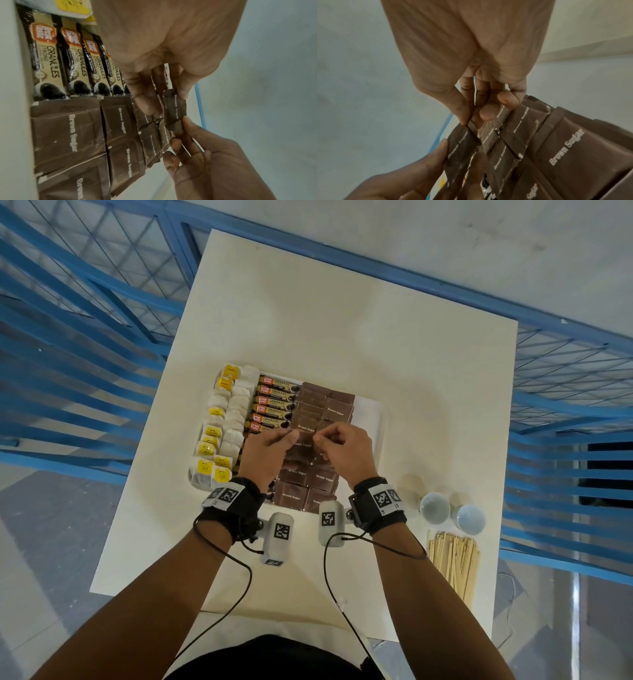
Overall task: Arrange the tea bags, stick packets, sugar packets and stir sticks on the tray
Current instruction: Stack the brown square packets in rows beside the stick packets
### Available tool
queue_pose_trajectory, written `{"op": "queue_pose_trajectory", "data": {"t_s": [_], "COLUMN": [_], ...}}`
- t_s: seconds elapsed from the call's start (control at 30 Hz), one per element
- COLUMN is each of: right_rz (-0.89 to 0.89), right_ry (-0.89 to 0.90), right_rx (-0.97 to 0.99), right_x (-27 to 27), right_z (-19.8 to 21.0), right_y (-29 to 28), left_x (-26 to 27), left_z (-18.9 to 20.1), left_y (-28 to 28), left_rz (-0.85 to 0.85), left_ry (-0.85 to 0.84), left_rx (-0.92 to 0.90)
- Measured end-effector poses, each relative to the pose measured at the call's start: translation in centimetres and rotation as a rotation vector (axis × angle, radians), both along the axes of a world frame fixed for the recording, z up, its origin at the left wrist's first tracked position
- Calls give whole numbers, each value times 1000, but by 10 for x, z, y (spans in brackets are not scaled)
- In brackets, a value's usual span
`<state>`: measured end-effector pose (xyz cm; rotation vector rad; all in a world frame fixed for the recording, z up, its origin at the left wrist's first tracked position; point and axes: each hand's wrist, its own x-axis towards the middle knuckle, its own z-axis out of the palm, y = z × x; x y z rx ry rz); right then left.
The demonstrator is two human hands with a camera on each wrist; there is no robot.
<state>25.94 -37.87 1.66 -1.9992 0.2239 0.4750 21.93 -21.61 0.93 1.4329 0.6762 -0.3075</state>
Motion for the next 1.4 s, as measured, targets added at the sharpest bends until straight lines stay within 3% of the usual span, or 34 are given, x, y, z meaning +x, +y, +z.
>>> {"op": "queue_pose_trajectory", "data": {"t_s": [0.3,0.47,0.6,0.87,1.17,1.4], "right_rz": [143,20,-54,-17,10,-44], "right_ry": [83,19,-8,-8,-100,-165], "right_rx": [19,-66,-172,-191,-383,-338], "right_x": [4,29,52,66,62,58], "right_z": [1,-4,-14,-22,-27,-28], "right_y": [-2,-1,4,17,20,20], "left_x": [6,7,2,-3,-2,-4], "left_z": [-7,-12,-15,-18,-21,-18], "left_y": [10,20,26,29,31,29], "left_rz": [8,11,-24,-40,-76,-99], "left_ry": [-25,5,48,71,77,70], "left_rx": [49,146,120,79,87,96]}}
